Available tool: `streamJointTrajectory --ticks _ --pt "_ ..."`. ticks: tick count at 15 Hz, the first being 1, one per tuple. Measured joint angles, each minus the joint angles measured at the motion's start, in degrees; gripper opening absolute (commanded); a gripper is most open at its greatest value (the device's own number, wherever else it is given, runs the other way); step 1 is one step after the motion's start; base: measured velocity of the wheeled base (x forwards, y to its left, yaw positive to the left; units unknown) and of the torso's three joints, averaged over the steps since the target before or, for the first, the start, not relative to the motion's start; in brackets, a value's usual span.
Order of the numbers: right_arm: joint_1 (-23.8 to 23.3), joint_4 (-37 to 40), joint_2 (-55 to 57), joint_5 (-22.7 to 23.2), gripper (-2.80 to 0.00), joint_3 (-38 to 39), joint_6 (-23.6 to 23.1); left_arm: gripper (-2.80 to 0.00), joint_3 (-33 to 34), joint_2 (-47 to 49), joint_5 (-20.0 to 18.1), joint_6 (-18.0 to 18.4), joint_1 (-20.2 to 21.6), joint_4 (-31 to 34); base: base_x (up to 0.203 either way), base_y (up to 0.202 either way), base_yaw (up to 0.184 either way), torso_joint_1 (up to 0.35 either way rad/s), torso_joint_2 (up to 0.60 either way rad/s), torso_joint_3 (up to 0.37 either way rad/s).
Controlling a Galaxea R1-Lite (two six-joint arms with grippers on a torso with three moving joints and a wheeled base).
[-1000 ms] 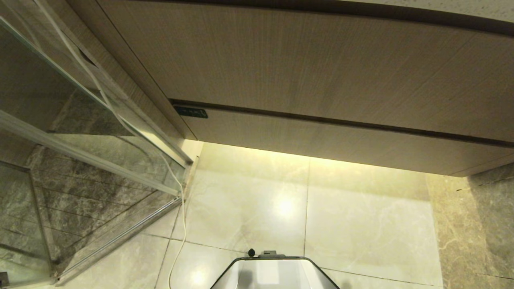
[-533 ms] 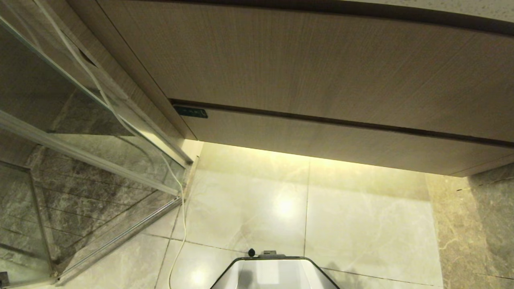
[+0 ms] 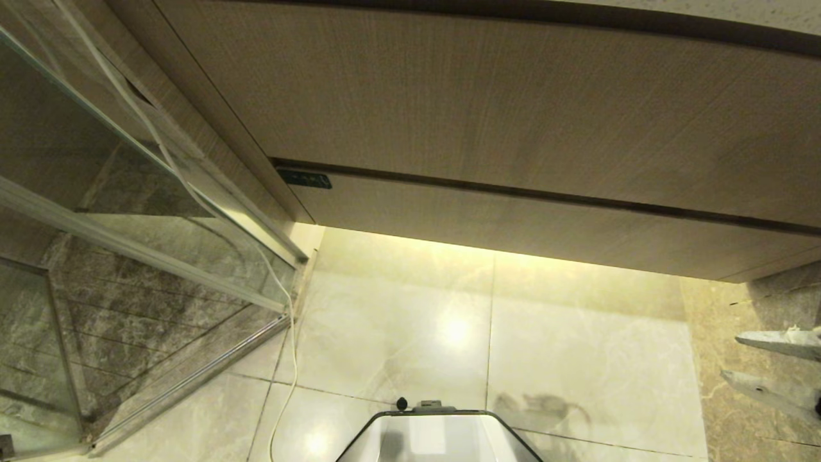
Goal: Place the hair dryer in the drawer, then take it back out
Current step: Pull open the drawer
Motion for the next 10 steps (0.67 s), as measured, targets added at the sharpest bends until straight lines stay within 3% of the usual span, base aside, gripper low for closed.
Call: streamJointTrajectory --ticks 5,10 --pt "-0.10 -10.33 9.03 -0.64 0.00 1.14 -8.29 -2.80 0.00 0.00 0.00 0.00 0.00 0.00 0.000 0.000 0.000 0.000 0.00 0.000" --pt "-0.13 -32.85 19.70 -0.73 0.00 4.53 -17.13 -2.80 0.00 0.00 -0.02 0.00 0.00 0.00 0.000 0.000 0.000 0.000 0.00 0.000"
